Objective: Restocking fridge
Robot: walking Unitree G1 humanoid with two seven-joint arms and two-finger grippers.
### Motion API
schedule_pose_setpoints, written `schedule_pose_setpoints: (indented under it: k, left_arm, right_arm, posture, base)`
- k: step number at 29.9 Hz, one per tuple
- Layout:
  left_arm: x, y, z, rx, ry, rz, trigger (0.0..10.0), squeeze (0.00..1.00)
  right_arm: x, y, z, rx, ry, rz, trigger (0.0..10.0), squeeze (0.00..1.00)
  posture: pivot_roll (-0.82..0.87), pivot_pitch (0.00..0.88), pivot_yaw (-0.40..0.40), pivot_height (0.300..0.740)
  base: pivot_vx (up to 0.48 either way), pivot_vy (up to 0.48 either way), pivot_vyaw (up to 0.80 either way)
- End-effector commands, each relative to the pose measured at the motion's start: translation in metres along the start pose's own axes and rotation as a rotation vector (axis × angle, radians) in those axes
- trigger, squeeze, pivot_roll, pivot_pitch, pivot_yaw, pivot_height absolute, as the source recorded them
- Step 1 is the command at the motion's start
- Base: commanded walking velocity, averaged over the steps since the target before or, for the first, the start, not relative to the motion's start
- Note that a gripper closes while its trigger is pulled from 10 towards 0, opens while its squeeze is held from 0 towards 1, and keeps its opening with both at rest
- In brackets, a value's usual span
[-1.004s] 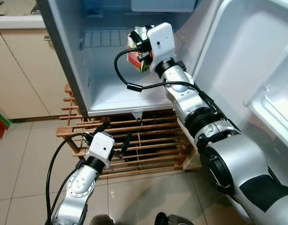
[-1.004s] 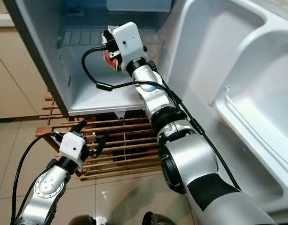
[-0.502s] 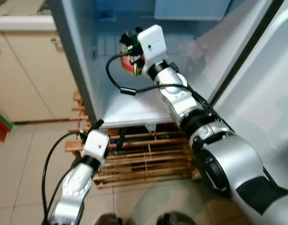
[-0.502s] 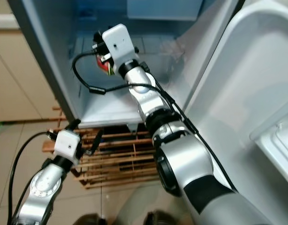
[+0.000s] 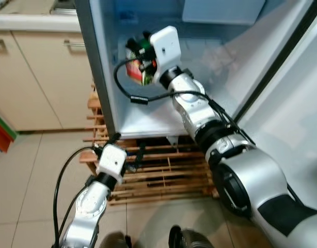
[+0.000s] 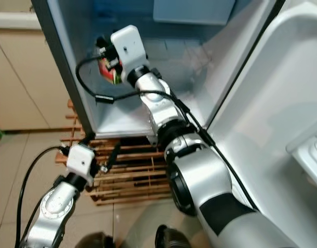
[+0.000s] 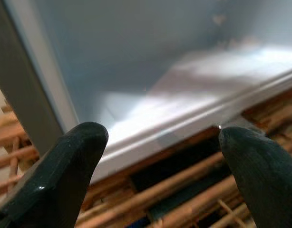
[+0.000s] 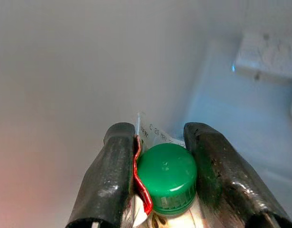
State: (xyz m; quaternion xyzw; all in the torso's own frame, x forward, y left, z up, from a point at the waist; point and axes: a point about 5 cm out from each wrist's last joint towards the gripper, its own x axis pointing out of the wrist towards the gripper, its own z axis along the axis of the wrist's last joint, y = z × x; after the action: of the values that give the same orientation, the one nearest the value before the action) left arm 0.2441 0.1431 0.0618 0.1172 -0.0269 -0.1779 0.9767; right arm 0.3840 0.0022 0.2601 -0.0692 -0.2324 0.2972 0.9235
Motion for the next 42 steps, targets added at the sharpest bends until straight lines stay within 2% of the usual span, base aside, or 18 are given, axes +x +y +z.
schedule_pose_setpoints:
  k: [1, 6, 14, 18, 20, 22, 25, 28, 32, 42]
  left_arm:
    - [-0.001, -0.002, 0.001, 0.005, 0.0, -0.019, 10.0, 0.0]
    - [-0.004, -0.001, 0.0, 0.007, 0.006, -0.02, 10.0, 0.0]
    - [-0.011, -0.011, -0.004, 0.012, 0.023, -0.062, 10.0, 0.0]
    - [-0.012, -0.011, -0.004, 0.009, 0.03, -0.064, 10.0, 0.0]
    - [-0.012, -0.011, -0.005, 0.009, 0.033, -0.064, 10.0, 0.0]
    - [-0.013, -0.011, -0.005, 0.008, 0.038, -0.063, 10.0, 0.0]
    - [-0.012, -0.015, -0.003, 0.002, 0.033, -0.078, 10.0, 0.0]
    - [-0.007, -0.02, 0.007, -0.003, -0.024, -0.082, 10.0, 0.0]
    - [-0.002, -0.011, 0.018, 0.038, -0.093, -0.015, 10.0, 0.0]
    - [-0.005, -0.006, 0.019, 0.012, -0.072, 0.016, 10.0, 0.0]
  right_arm:
    - [0.003, -0.006, 0.007, -0.021, -0.019, -0.019, 0.0, 0.0]
    - [0.006, -0.014, 0.016, -0.084, -0.045, -0.045, 0.0, 0.0]
    - [0.009, -0.03, 0.028, -0.171, -0.071, -0.107, 0.0, 0.0]
    - [0.011, -0.034, 0.034, -0.184, -0.093, -0.142, 0.0, 0.0]
    - [0.012, -0.033, 0.035, -0.183, -0.091, -0.144, 0.0, 0.0]
    - [0.014, -0.029, 0.031, -0.098, -0.057, -0.141, 0.0, 0.0]
    - [0.015, -0.028, 0.027, -0.06, -0.028, -0.154, 0.0, 0.0]
    - [0.015, -0.025, 0.027, -0.065, -0.023, -0.159, 0.0, 0.0]
    - [0.017, -0.022, 0.029, -0.077, -0.031, -0.16, 0.0, 0.0]
    - [0.021, -0.02, 0.032, -0.131, -0.016, -0.179, 0.0, 0.0]
  posture:
    - [0.2, 0.123, -0.062, 0.74]
    - [0.21, 0.125, -0.061, 0.74]
    - [0.21, 0.145, -0.056, 0.74]
    - [0.21, 0.149, -0.056, 0.74]
    - [0.21, 0.15, -0.057, 0.74]
    - [0.22, 0.157, -0.06, 0.74]
    - [0.22, 0.161, -0.061, 0.74]
    - [0.24, 0.17, -0.064, 0.74]
    - [0.24, 0.18, -0.068, 0.74]
    - [0.27, 0.207, -0.067, 0.74]
  base:
    - [0.0, 0.0, 0.0]
    - [0.0, 0.0, 0.0]
    - [0.0, 0.0, 0.0]
    - [0.0, 0.0, 0.0]
    - [0.0, 0.0, 0.0]
    - [0.0, 0.0, 0.0]
    - [0.0, 0.0, 0.0]
    - [0.0, 0.0, 0.0]
    - [0.0, 0.0, 0.0]
    - [0.0, 0.0, 0.0]
